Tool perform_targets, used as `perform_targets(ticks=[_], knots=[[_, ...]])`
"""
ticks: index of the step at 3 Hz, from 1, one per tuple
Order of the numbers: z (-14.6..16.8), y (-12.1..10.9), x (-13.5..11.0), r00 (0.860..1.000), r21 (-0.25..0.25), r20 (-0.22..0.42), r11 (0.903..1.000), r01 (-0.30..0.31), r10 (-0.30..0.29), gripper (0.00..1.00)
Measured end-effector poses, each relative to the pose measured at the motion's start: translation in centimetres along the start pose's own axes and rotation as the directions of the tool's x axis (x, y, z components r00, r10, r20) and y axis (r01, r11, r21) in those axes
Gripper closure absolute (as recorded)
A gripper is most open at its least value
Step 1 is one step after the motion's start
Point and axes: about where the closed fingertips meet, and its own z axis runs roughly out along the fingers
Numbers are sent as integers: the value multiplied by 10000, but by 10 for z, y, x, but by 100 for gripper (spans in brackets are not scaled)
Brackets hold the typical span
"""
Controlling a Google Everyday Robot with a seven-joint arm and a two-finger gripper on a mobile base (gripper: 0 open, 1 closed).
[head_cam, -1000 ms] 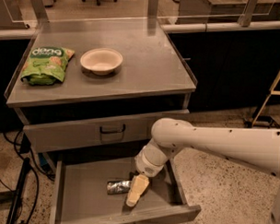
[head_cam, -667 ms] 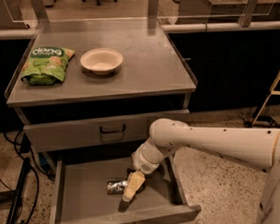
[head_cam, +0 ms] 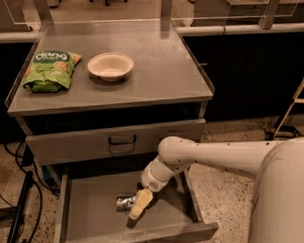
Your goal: Pick redbull can from middle drawer and place on counter
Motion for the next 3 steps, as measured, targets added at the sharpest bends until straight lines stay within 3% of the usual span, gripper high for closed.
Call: perform_targets(ticks=[1, 3], knots=[[0, 0, 0, 10000, 1, -1, 10000, 0, 0, 0], [36, -19, 4, 9993, 180, -341, 9997, -148, 154, 0]])
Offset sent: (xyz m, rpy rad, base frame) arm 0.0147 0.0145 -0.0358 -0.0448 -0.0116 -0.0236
